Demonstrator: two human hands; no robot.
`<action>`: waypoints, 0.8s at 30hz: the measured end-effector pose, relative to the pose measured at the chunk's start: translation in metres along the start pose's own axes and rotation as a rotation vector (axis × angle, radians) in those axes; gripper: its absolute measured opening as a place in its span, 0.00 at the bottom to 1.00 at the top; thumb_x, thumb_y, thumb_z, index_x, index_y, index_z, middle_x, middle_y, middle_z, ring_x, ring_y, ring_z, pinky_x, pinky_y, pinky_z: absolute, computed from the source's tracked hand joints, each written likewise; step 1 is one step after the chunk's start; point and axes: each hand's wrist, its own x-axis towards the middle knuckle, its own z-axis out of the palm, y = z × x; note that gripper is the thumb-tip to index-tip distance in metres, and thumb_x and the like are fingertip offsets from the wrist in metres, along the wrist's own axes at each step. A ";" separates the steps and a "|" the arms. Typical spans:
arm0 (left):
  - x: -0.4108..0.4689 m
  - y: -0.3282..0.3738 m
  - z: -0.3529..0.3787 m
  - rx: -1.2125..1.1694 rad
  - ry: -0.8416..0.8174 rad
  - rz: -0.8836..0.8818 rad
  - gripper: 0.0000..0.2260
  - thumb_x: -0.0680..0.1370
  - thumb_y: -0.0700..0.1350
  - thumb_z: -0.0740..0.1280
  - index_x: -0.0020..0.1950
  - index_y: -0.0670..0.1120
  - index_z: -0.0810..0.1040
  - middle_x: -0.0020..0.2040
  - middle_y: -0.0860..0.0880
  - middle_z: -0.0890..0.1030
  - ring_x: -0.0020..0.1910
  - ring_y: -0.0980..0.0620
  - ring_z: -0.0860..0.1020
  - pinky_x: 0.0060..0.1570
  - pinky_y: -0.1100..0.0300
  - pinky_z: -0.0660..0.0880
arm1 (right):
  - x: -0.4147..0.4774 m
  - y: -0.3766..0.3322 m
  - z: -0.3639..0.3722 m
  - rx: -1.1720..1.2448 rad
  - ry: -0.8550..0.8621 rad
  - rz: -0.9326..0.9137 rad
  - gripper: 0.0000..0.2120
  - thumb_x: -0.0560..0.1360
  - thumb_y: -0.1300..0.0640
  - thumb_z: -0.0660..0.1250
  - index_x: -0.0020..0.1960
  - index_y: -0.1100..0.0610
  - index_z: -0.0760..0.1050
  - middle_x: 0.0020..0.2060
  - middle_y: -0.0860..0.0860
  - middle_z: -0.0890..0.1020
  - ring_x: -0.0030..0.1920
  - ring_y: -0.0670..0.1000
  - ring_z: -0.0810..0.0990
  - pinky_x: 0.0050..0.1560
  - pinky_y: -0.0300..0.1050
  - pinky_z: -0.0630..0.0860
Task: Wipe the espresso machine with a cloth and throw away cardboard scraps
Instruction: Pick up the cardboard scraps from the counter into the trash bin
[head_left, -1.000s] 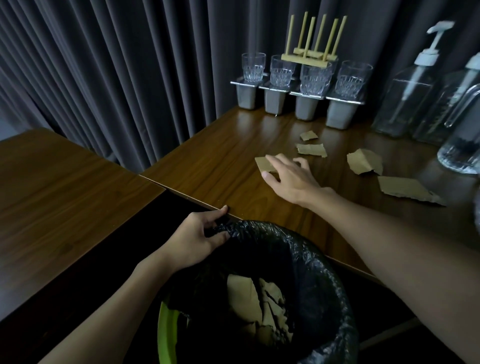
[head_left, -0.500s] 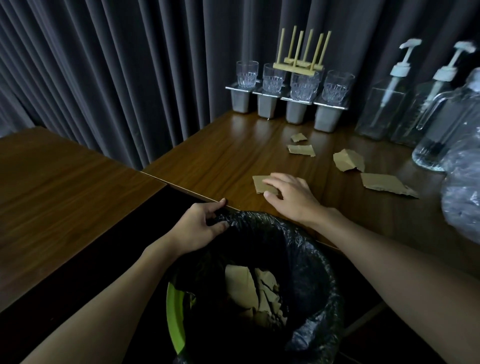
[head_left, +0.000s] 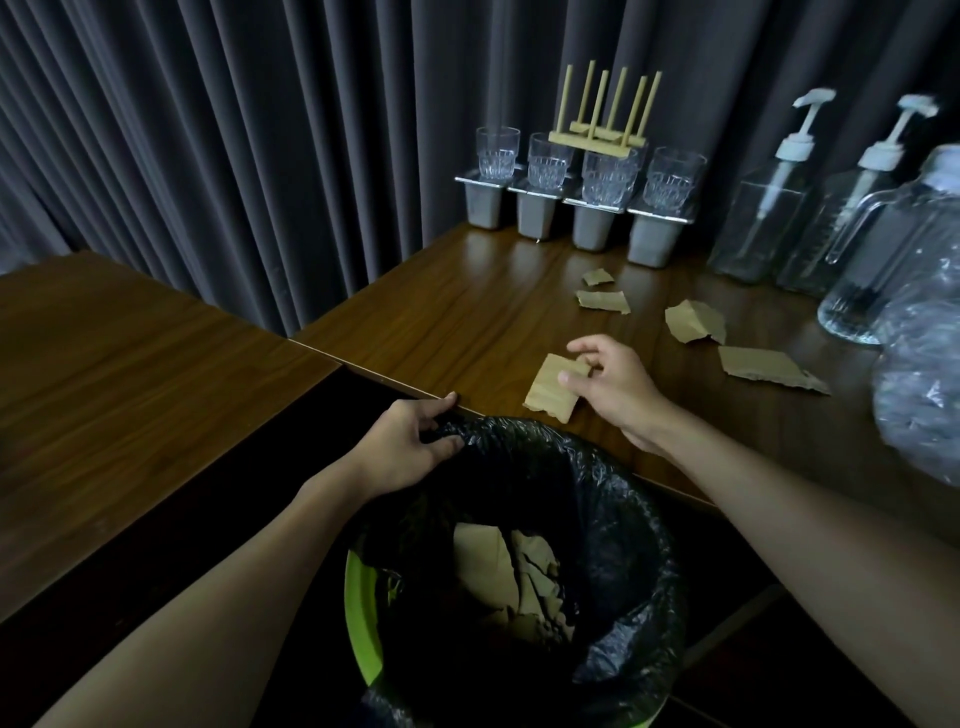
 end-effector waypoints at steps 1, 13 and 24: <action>0.000 0.000 -0.001 -0.003 -0.004 -0.001 0.29 0.79 0.43 0.69 0.78 0.44 0.63 0.72 0.47 0.73 0.69 0.48 0.72 0.60 0.66 0.67 | -0.005 -0.005 -0.003 0.073 -0.032 0.009 0.15 0.76 0.66 0.69 0.61 0.58 0.74 0.53 0.54 0.79 0.53 0.50 0.79 0.49 0.40 0.78; -0.006 0.005 -0.004 -0.029 -0.006 0.062 0.22 0.78 0.41 0.71 0.72 0.43 0.74 0.66 0.49 0.78 0.63 0.55 0.77 0.59 0.69 0.72 | -0.036 -0.006 0.003 -0.300 -0.495 -0.174 0.24 0.77 0.51 0.69 0.71 0.48 0.68 0.57 0.44 0.76 0.54 0.44 0.73 0.52 0.37 0.70; 0.001 0.046 0.008 -0.092 -0.219 0.179 0.21 0.80 0.35 0.65 0.72 0.45 0.73 0.64 0.52 0.78 0.59 0.63 0.77 0.55 0.74 0.73 | -0.039 -0.010 -0.023 -0.491 -0.466 -0.254 0.07 0.79 0.54 0.65 0.55 0.53 0.80 0.44 0.47 0.83 0.46 0.44 0.81 0.46 0.47 0.79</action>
